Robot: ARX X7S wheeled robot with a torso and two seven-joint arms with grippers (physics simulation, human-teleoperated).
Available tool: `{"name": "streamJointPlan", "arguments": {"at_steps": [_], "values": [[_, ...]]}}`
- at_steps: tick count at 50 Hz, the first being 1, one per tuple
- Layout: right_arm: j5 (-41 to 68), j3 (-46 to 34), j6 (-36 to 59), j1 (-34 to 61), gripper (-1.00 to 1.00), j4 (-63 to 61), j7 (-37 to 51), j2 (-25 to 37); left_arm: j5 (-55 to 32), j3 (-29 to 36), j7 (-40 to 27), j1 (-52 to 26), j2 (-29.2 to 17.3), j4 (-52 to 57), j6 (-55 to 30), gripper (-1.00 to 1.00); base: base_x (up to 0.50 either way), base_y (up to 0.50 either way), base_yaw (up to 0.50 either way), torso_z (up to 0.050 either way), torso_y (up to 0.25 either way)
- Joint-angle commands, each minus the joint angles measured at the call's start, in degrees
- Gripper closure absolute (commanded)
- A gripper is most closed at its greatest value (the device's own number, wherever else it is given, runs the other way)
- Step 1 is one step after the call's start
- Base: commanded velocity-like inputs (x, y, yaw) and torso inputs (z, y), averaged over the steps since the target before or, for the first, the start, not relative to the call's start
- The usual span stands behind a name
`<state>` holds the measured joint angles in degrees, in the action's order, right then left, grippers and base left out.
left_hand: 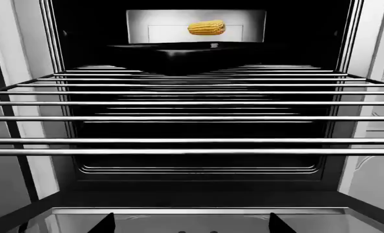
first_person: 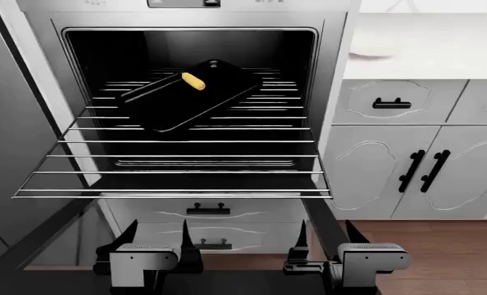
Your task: Pick the corn from the top rack in the oven and place it on the plate on the counter.
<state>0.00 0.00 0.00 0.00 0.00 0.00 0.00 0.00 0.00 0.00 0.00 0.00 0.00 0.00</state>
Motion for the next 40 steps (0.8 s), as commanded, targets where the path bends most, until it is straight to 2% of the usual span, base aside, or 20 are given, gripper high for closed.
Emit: {"name": "streamJointPlan", "arguments": {"at_steps": [1,25,29,31,32,36,38,40], "values": [[0.95,-1.05,-0.04,0.24,-1.0,0.32,1.23,0.86,-0.79,1.09,-1.12,-0.36,-0.89,-0.71,0.35,-1.0,0.0,0.0,0.0,0.0,0.0],[2.65,-4.98,2.76,0.17,-1.0,-2.57,5.53,4.11,-2.75,5.07,-4.97,0.31,-4.18,1.04,1.38,-1.0,0.0,0.0,0.0,0.0,0.0],[2.01,-6.08,6.98,-0.37,-1.0,-11.48,6.49,4.3,-0.35,6.68,-5.23,3.79,-5.72,10.46,-0.53,-1.0,0.0,0.0,0.0,0.0,0.0],[1.35,-7.58,12.89,0.79,-1.0,-21.25,6.35,4.59,-1.49,6.24,-5.38,4.81,-6.06,22.52,-6.27,-1.0,0.0,0.0,0.0,0.0,0.0],[1.36,-7.95,16.27,1.8,-1.0,-25.5,6.39,4.61,-1.42,6.43,-5.48,4.61,-6.3,28.39,-9.28,-1.0,0.0,0.0,0.0,0.0,0.0],[1.56,-8.75,25.96,6.84,-1.0,-37.68,6.73,4.48,-2.28,7.33,-5.72,2.7,-6.28,40.54,-15.72,-1.0,0.0,0.0,0.0,0.0,0.0],[1.47,-9.05,28.76,8.68,-1.0,-42.33,7.28,4.25,-1.49,8.61,-6.02,1.41,-6.24,45.53,-17.81,-1.0,0.0,0.0,0.0,0.0,0.0],[1.0,-9.64,30.54,10.53,-1.0,-47.89,8.04,3.96,0.31,10.34,-6.56,0.94,-6.22,50.89,-15.8,-1.0,0.0,0.0,0.0,0.0,0.0]]}}
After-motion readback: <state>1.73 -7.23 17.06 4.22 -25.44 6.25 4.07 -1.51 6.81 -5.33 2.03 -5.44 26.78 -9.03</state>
